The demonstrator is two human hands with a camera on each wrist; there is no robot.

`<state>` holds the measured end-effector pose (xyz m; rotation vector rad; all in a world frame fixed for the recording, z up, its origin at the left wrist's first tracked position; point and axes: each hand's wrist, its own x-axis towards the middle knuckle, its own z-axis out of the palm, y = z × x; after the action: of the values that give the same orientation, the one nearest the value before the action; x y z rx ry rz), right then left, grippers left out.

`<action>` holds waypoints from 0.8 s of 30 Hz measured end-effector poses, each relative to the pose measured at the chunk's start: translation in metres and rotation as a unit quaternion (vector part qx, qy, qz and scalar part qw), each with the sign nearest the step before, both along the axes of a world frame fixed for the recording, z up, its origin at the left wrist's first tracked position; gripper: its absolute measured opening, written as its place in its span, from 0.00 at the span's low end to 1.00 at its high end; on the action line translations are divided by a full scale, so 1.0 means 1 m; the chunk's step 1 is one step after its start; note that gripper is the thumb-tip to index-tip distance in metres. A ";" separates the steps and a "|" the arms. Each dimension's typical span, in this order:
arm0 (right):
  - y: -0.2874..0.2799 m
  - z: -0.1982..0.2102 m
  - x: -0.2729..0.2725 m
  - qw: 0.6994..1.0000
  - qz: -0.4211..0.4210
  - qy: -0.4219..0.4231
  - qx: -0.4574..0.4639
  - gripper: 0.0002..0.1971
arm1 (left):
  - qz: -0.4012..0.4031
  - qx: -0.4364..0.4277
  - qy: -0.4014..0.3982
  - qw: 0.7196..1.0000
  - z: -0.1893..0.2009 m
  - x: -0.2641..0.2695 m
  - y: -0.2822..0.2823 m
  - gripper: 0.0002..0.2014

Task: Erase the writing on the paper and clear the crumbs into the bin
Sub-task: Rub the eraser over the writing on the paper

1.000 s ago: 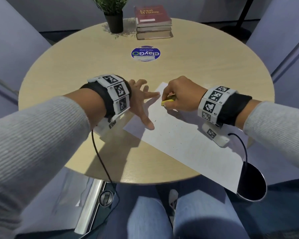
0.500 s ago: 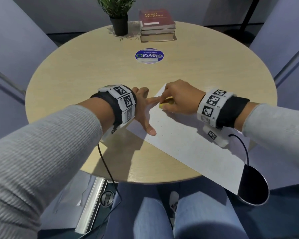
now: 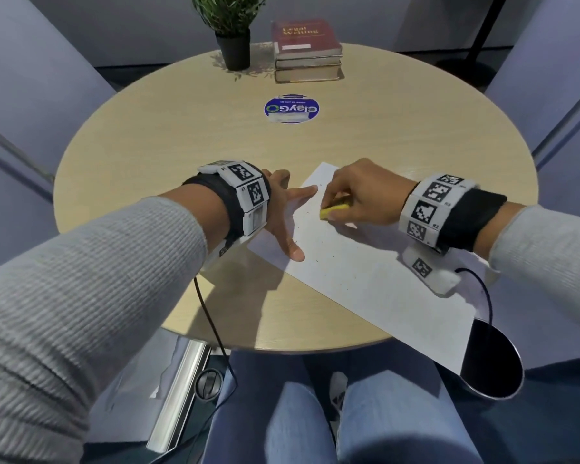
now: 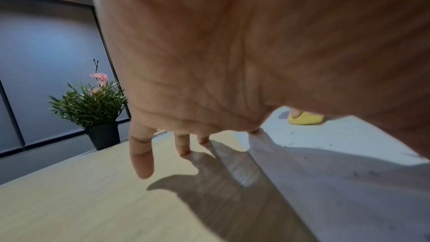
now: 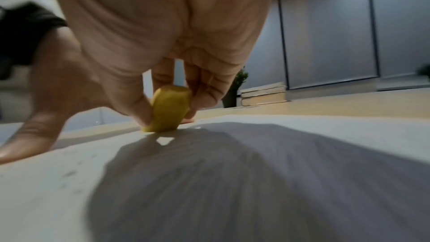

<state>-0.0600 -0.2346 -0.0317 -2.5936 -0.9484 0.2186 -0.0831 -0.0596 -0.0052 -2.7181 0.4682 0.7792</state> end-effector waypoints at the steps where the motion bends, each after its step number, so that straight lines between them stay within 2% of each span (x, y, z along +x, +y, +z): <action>1: 0.000 -0.002 0.000 1.000 0.002 -0.009 -0.005 0.07 | -0.002 0.003 -0.009 1.000 0.001 0.000 -0.001 0.67; 2: 0.001 -0.004 -0.004 1.000 0.019 -0.010 -0.006 0.07 | -0.002 0.005 -0.014 1.000 0.000 0.000 0.000 0.62; 5: 0.001 -0.006 -0.017 0.996 0.082 0.019 0.001 0.06 | -0.006 0.026 -0.011 1.000 0.001 0.002 0.000 0.59; 9: -0.005 -0.001 -0.007 1.000 0.019 -0.002 0.007 0.07 | -0.008 0.022 -0.008 1.000 0.001 0.002 -0.001 0.58; 13: -0.002 -0.006 -0.023 0.996 0.088 0.019 -0.004 0.07 | 0.003 0.027 0.002 1.000 -0.001 0.005 0.000 0.60; 15: -0.004 -0.003 -0.016 0.998 0.056 0.031 0.006 0.07 | 0.004 0.026 0.000 1.000 -0.002 0.005 0.000 0.60; 18: -0.002 -0.001 -0.005 1.000 0.007 -0.014 -0.006 0.08 | 0.003 0.020 -0.006 1.000 -0.003 0.004 -0.002 0.59; 22: 0.004 -0.005 -0.022 0.997 0.077 0.014 -0.017 0.07 | 0.010 0.031 0.001 0.999 -0.003 0.006 -0.002 0.61; 24: -0.002 -0.002 -0.011 0.999 0.042 0.023 -0.012 0.07 | 0.011 0.032 0.002 0.999 -0.004 0.007 -0.002 0.61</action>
<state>-0.0711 -0.2370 -0.0338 -2.5617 -1.0445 0.3123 -0.0761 -0.0616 -0.0088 -2.6669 0.4076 0.7919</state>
